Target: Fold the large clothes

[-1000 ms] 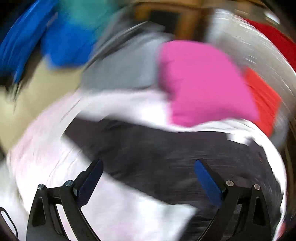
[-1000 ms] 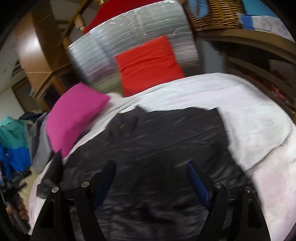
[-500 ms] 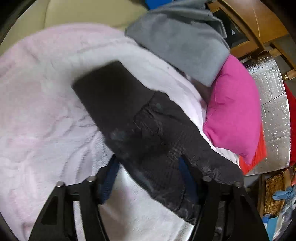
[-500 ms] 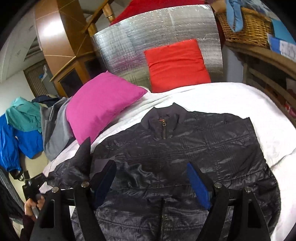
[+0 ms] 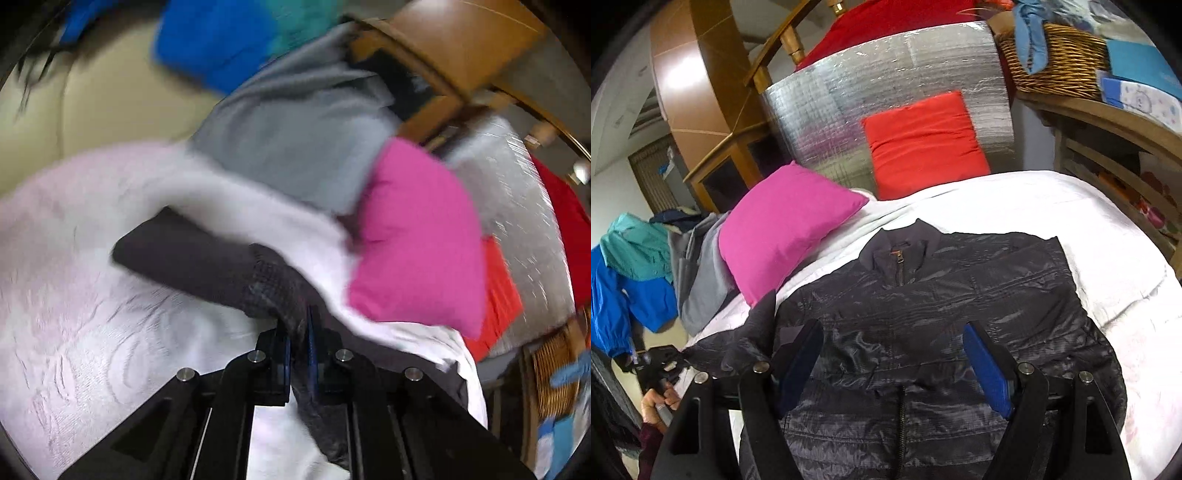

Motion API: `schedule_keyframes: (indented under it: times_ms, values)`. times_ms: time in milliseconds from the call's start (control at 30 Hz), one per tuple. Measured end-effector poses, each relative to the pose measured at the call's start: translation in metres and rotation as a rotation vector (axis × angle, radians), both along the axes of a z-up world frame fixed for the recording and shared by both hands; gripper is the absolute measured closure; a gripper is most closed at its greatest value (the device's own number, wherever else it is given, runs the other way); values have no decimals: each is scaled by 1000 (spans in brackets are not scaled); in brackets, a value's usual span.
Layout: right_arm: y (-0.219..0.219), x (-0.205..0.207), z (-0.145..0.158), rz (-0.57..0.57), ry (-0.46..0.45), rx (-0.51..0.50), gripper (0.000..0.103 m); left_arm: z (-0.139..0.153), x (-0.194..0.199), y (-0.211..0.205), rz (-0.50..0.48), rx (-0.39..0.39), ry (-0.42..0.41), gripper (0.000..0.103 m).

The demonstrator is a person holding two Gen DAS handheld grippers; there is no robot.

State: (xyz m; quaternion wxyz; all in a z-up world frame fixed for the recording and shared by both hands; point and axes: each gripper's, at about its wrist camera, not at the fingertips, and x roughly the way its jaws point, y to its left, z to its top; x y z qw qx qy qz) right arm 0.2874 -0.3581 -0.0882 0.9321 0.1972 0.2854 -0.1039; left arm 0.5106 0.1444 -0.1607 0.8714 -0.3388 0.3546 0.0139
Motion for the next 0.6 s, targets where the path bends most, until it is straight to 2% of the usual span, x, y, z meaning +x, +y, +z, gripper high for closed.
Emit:
schedule_keyframes:
  times_ms: [167, 267, 433, 600]
  values:
    - [-16, -3, -11, -3, -2, 53, 22, 54, -18, -66, -145, 111, -158, 96]
    - [-28, -7, -18, -8, -5, 74, 22, 70, -30, -111, -247, 150, -214, 96]
    - [-63, -20, -28, -37, -20, 122, 22, 72, -38, -185, -422, 178, -239, 96]
    - [-103, -36, -42, -86, -37, 183, 22, 46, -43, -271, -625, 206, -194, 96]
